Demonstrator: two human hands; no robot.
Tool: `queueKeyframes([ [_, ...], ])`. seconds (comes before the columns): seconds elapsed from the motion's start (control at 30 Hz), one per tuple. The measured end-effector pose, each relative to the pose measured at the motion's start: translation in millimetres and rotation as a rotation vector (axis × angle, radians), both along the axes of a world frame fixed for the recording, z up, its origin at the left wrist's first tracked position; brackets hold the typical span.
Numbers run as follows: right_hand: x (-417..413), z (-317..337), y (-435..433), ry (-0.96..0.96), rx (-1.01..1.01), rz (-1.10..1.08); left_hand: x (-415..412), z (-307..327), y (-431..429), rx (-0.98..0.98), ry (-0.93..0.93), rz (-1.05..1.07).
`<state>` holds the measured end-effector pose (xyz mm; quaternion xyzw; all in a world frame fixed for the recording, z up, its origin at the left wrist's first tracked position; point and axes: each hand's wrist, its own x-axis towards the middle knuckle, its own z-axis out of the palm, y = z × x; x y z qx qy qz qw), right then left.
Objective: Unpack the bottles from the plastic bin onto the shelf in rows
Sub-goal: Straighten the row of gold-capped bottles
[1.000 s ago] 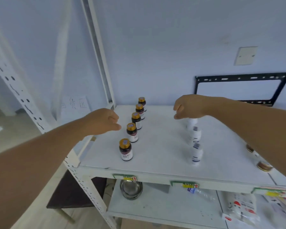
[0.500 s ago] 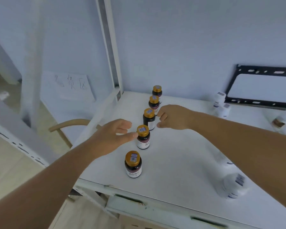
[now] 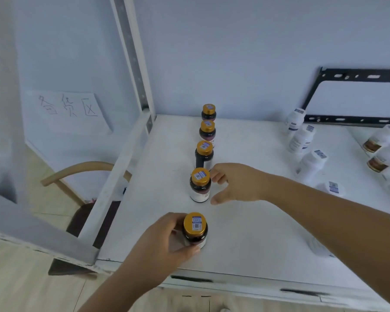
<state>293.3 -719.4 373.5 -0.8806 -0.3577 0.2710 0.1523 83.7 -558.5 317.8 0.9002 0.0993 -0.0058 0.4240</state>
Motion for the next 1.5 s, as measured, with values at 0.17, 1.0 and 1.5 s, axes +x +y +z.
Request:
queueKeyframes([
  [0.17, -19, -14, 8, 0.005, 0.111, -0.133, 2, -7, 7, 0.024, -0.046, -0.073],
  [1.0, 9, -46, 31, 0.116, 0.429, -0.657, 59, 35, 42, -0.797, -0.299, 0.262],
  [1.5, 31, -47, 23, 0.08, 0.454, -0.658, 146, 29, 30, -0.678, 0.145, 0.35],
])
